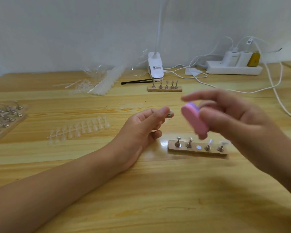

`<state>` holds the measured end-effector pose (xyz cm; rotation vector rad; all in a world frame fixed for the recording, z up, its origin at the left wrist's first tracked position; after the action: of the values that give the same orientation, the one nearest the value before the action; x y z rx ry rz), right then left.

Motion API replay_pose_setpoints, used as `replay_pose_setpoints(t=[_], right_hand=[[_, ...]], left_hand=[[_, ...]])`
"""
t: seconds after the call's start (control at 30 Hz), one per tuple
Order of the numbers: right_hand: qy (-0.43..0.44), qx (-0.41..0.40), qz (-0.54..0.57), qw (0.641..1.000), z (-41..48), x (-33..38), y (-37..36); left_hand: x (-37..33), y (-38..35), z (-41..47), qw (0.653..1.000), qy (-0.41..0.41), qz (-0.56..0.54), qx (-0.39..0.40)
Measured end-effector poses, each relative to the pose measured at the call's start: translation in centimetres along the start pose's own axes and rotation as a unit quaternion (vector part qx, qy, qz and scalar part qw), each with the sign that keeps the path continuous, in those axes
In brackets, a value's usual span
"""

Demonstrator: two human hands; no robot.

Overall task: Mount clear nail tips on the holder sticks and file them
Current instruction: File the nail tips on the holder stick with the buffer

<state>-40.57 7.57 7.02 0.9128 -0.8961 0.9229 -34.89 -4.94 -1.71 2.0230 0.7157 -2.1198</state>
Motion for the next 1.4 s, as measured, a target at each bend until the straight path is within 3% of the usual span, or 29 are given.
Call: replay_pose_setpoints(t=[0.17,0.4,0.8,0.97,1.13,1.27,1.4], right_hand=[[-0.084,-0.060,0.054,0.993,0.4,-2.7,2.0],[-0.119,-0.037,-0.039,0.991,0.4,-4.0,1.3],[-0.105,-0.040,-0.016,0.994,0.3,-3.3,0.5],[-0.106,-0.089,-0.014,0.990,0.1,-3.1,1.9],[-0.117,-0.047,0.004,0.992,0.2,-3.2,0.5],[-0.102,-0.095,0.010,0.990,0.2,-2.9,1.9],[-0.114,-0.040,0.005,0.993,0.2,-2.9,0.2]], left_hand=[[0.3,0.0,0.1,1.000,0.007,0.015,0.004],[0.2,0.1,0.0,1.000,0.005,0.020,-0.002],[-0.4,-0.9,-0.5,0.994,-0.026,0.101,0.043],[-0.5,-1.2,-0.6,0.991,-0.028,0.122,0.048],[-0.6,-1.2,-0.8,0.990,-0.028,0.133,0.047],[-0.5,-1.0,-0.7,0.991,-0.024,0.130,0.038],[-0.6,-1.2,-0.8,0.989,-0.030,0.138,0.047]])
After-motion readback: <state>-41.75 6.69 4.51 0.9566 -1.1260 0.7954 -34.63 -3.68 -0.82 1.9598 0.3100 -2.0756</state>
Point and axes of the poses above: each hand's wrist, its own z-axis towards the middle knuckle, its own y-axis out of the back of the hand, x = y × z, the point moved 10 cm from there along z, towards the middle knuckle, and after that the axes turned 4 degrees about x, right-handed, at the moved point
